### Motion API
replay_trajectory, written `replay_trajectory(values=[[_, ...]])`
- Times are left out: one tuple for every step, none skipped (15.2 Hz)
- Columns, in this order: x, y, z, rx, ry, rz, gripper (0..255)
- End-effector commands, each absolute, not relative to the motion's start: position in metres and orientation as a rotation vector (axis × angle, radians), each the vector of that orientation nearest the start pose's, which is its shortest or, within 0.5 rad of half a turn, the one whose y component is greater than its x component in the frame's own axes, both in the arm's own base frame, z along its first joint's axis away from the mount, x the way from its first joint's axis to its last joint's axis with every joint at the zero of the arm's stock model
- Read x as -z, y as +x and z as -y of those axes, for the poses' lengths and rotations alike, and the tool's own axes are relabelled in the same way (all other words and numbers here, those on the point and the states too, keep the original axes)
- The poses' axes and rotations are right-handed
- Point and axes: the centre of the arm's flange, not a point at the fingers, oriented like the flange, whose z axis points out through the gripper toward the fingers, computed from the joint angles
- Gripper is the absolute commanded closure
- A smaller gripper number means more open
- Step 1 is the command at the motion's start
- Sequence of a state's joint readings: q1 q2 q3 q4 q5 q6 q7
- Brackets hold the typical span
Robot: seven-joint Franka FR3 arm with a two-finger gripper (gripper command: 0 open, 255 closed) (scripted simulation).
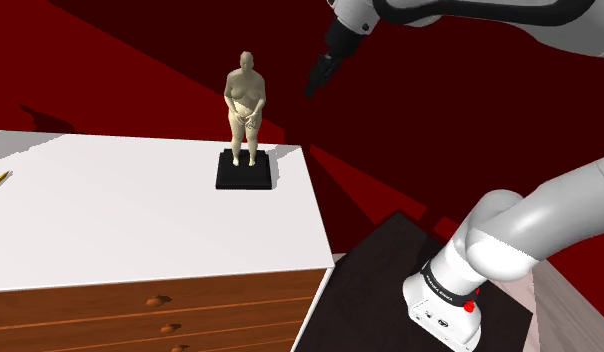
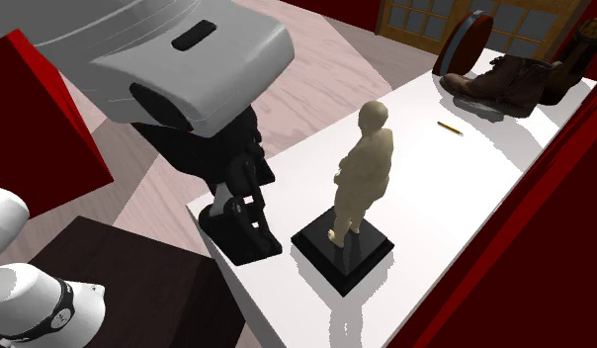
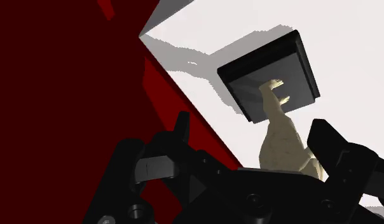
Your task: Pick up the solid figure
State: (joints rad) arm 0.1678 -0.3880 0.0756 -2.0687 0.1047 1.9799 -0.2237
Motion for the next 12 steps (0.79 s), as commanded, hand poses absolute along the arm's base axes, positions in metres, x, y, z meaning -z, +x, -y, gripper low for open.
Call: replay_trajectory(values=[[-0.621, 0.462, -0.142, 0.470, -2.915, 0.725, 0], [-0.622, 0.469, -0.150, 0.476, -2.892, 0.756, 0], [-0.623, 0.475, -0.159, 0.483, -2.870, 0.787, 0], [-0.623, 0.482, -0.168, 0.489, -2.847, 0.817, 0], [-0.624, 0.488, -0.177, 0.496, -2.823, 0.847, 0], [-0.625, 0.494, -0.186, 0.502, -2.800, 0.877, 0], [-0.627, 0.500, -0.196, 0.508, -2.776, 0.906, 0], [-0.628, 0.506, -0.205, 0.514, -2.752, 0.935, 0], [-0.628, 0.508, -0.209, 0.516, -2.742, 0.946, 0], [-0.623, 0.508, -0.209, 0.516, -2.742, 0.946, 0], [-0.618, 0.508, -0.209, 0.516, -2.742, 0.946, 0], [-0.613, 0.508, -0.209, 0.516, -2.742, 0.946, 0]])
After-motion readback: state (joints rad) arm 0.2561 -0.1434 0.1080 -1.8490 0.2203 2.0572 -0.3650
